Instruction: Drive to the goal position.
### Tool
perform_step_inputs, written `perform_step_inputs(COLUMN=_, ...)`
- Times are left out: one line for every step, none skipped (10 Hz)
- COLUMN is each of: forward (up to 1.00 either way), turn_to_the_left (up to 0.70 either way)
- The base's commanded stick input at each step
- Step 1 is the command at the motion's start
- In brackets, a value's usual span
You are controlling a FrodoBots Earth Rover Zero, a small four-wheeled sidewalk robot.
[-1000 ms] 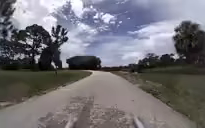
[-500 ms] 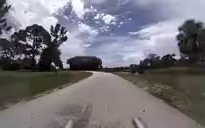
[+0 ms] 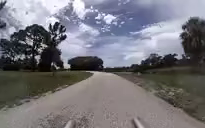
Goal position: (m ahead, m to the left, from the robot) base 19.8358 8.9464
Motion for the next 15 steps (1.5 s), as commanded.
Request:
perform_step_inputs(forward=0.85, turn_to_the_left=0.0)
perform_step_inputs(forward=0.85, turn_to_the_left=0.0)
perform_step_inputs(forward=0.85, turn_to_the_left=0.0)
perform_step_inputs(forward=0.85, turn_to_the_left=0.0)
perform_step_inputs(forward=0.85, turn_to_the_left=0.0)
perform_step_inputs(forward=0.85, turn_to_the_left=0.0)
perform_step_inputs(forward=0.85, turn_to_the_left=0.0)
perform_step_inputs(forward=0.85, turn_to_the_left=0.0)
perform_step_inputs(forward=0.85, turn_to_the_left=0.0)
perform_step_inputs(forward=0.85, turn_to_the_left=0.0)
perform_step_inputs(forward=0.85, turn_to_the_left=0.0)
perform_step_inputs(forward=0.85, turn_to_the_left=0.0)
perform_step_inputs(forward=0.85, turn_to_the_left=0.0)
perform_step_inputs(forward=0.85, turn_to_the_left=0.0)
perform_step_inputs(forward=0.85, turn_to_the_left=0.0)
